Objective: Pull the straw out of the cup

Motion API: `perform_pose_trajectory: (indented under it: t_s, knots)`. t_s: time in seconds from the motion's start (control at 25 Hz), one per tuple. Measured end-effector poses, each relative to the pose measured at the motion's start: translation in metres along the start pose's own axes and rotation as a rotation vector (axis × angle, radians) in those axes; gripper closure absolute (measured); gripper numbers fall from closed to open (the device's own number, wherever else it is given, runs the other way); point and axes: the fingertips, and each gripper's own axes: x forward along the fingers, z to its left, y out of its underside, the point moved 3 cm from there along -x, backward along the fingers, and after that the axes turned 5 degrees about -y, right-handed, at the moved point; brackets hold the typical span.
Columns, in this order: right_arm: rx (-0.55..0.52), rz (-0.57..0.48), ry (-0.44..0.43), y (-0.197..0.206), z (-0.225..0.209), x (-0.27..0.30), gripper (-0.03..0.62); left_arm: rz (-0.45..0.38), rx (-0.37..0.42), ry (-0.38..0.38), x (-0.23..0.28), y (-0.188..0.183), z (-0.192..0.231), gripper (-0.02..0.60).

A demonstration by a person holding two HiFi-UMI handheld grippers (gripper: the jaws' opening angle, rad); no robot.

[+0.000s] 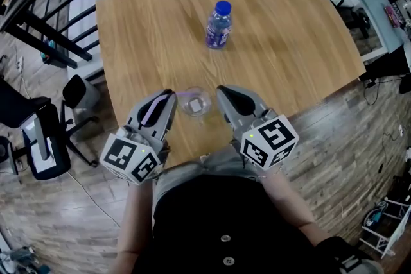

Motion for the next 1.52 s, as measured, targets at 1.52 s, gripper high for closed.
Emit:
perform_pose_trajectory:
  t_s: [1.52]
  knots:
    - [-0.082,-0.161,0.057,-0.060,0.064,-0.046,0.595,-0.215,-0.024,0.064,-0.063,-0.073,-0.010,0.535]
